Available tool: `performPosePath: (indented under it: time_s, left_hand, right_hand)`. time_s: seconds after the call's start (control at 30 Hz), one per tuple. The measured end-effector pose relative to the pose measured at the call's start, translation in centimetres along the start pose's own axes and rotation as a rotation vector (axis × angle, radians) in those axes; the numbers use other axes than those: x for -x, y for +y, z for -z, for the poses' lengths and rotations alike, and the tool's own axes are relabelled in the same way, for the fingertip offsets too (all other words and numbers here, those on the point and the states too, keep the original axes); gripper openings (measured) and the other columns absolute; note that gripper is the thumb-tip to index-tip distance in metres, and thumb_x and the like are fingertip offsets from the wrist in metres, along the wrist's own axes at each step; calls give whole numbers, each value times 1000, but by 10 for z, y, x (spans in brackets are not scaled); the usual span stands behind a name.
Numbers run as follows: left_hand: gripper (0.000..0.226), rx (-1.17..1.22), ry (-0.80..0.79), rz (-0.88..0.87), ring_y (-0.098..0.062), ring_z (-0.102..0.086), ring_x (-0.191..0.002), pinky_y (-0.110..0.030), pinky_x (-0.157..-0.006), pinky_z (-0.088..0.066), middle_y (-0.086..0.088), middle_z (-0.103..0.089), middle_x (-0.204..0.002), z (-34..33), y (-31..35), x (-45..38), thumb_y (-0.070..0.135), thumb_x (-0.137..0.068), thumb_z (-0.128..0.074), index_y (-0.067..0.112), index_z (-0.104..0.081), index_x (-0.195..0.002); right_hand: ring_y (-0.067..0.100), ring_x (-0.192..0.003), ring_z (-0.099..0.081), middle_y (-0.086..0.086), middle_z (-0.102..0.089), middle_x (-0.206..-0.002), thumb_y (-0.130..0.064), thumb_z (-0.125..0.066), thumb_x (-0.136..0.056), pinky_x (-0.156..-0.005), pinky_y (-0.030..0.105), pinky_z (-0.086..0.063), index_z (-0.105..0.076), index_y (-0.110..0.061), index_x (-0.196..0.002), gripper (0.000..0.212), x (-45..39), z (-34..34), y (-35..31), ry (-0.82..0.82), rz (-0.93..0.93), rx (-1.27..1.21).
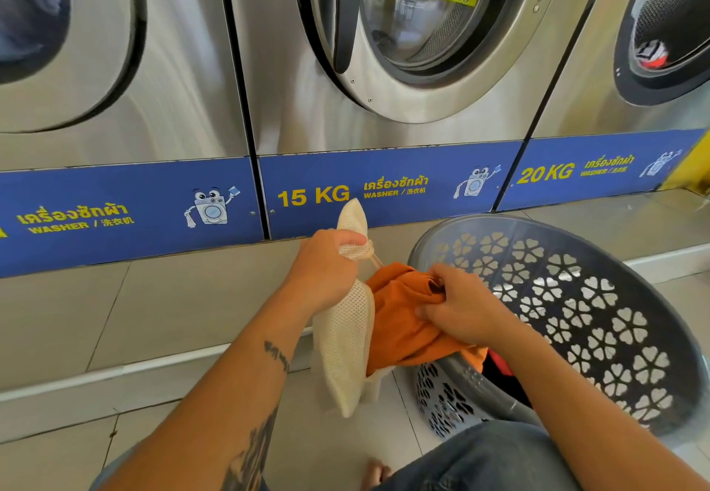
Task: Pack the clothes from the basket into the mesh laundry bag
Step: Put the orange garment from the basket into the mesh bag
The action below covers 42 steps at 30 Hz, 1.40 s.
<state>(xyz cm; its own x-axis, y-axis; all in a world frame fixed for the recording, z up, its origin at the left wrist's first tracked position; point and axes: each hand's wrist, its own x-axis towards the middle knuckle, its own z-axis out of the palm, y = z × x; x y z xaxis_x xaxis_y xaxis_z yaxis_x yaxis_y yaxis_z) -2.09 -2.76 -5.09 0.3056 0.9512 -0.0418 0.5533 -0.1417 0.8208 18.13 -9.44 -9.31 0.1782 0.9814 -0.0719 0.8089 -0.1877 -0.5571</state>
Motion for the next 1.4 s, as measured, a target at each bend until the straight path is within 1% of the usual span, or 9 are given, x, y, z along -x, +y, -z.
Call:
performPosePath:
  time_s: [0.13,0.3,0.4,0.53,0.63,0.77,0.87,0.97,1.4]
  left_hand:
    - [51,52,-12,18,-27,-50,-119,-40,-95,-48,-2,-48,-141,-1,-1,-1,-2,-88,-50,36,-63,-121]
    - [49,179,-29,65,-12,-52,-96,-26,-71,-44,0,-52,-134,4,-4,-2,0,-87,-50,35,-67,-116]
    - [50,219,-43,91,-15,-53,-98,-26,-73,-49,0,-52,-133,1,-6,1,-4,-86,-50,32,-68,-116]
    - [48,317,-42,144,-24,-56,-106,-40,-89,-53,-2,-53,-131,-1,-3,5,-5,-88,-49,31,-70,-112]
    - [50,490,-101,171,-23,-63,-97,-31,-66,-56,-2,-58,-122,4,3,7,-7,-87,-52,36,-75,-98]
    - [51,537,-154,181,-25,-67,-90,-28,-59,-55,-5,-61,-118,4,-7,6,-6,-87,-52,38,-77,-92]
    - [49,357,-99,294,-29,-62,-95,-39,-73,-57,-8,-57,-124,-12,-26,0,-7,-87,-48,33,-74,-100]
    - [45,70,-129,296,-26,-55,-102,-38,-89,-51,-7,-54,-131,-31,-49,-2,1,-87,-49,29,-69,-115]
    - [52,-131,-212,210,-25,-52,-115,-25,-78,-41,-3,-48,-141,-53,-71,-26,2,-85,-48,32,-63,-125]
  right_hand:
    - [13,-73,-64,-6,-68,-78,-17,-70,-77,-59,27,-48,-60,-24,-88,17,-2,-7,-31,189,78,-205]
    - [11,-105,-67,-9,-70,-112,-4,-63,-82,-88,29,-56,-50,-35,-132,60,3,-27,-51,-399,173,-383]
    - [7,-85,-63,-13,-64,-90,-10,-67,-79,-73,26,-56,-55,-42,-96,39,5,-35,-50,-487,161,-72]
    - [4,-79,-58,-17,-61,-87,-19,-64,-81,-68,21,-46,-55,-44,-90,28,4,-29,-54,-331,265,79]
    - [10,-94,-64,-9,-68,-109,-11,-57,-86,-84,25,-52,-57,-30,-132,49,1,-12,-35,-116,193,-27]
    - [8,-79,-64,-5,-68,-92,-3,-60,-85,-77,28,-53,-62,-23,-124,44,-8,12,19,118,12,-205]
    - [13,-78,-60,-3,-64,-91,-6,-64,-85,-81,37,-51,-56,-15,-133,49,-24,5,59,-94,-180,-209]
    - [26,-116,-57,8,-56,-135,-23,-71,-84,-97,39,-47,-40,-22,-147,71,-39,-14,85,-310,-254,1]
    - [44,-150,-6,20,21,-162,-64,-71,-71,-111,54,-31,18,-40,-153,123,-98,-97,156,-846,-421,700]
